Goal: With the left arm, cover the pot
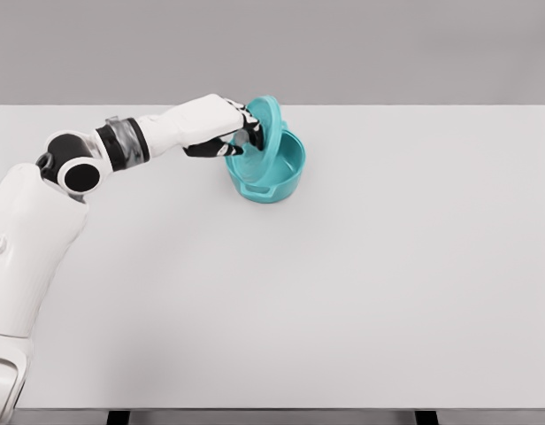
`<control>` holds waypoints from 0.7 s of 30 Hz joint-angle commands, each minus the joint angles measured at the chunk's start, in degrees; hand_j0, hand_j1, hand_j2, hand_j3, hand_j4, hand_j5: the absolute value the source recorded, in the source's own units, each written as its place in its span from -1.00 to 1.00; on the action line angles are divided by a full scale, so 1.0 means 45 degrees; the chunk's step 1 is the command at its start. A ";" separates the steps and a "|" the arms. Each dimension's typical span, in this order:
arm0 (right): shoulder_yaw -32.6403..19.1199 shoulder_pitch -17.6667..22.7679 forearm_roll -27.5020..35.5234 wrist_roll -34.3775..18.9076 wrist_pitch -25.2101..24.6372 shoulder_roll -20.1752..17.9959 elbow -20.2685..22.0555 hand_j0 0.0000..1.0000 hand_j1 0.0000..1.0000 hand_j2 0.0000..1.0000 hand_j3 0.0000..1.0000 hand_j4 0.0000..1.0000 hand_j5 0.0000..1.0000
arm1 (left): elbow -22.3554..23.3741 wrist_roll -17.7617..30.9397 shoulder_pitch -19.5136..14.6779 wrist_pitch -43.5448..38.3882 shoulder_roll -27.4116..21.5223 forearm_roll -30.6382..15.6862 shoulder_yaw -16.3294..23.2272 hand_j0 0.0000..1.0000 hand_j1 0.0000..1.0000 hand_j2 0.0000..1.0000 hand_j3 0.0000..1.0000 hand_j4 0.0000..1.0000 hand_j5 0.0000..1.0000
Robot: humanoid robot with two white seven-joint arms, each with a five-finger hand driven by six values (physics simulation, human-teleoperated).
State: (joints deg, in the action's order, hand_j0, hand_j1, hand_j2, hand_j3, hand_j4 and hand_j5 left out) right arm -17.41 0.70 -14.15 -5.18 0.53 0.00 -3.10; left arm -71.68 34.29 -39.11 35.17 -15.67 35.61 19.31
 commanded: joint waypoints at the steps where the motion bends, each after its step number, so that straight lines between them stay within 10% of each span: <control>1: 0.0001 0.0000 -0.0001 -0.0002 0.0000 0.0001 0.0006 1.00 1.00 1.00 1.00 1.00 1.00 | 0.0129 -0.0003 0.0000 -0.0039 0.0006 -0.0082 -0.0013 -0.04 -0.04 -0.04 -0.04 -0.04 -0.04; 21: 0.0001 0.0000 -0.0001 -0.0002 0.0000 0.0001 -0.0013 1.00 1.00 1.00 1.00 1.00 1.00 | 0.0227 -0.0023 0.0000 -0.0039 0.0163 -0.0082 -0.0013 0.19 0.19 0.19 0.19 0.19 0.19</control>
State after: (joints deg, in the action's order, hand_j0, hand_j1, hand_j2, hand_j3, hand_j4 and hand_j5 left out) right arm -17.41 0.70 -14.15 -5.18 0.53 0.00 -3.11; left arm -70.70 34.28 -39.20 35.12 -14.94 35.56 19.30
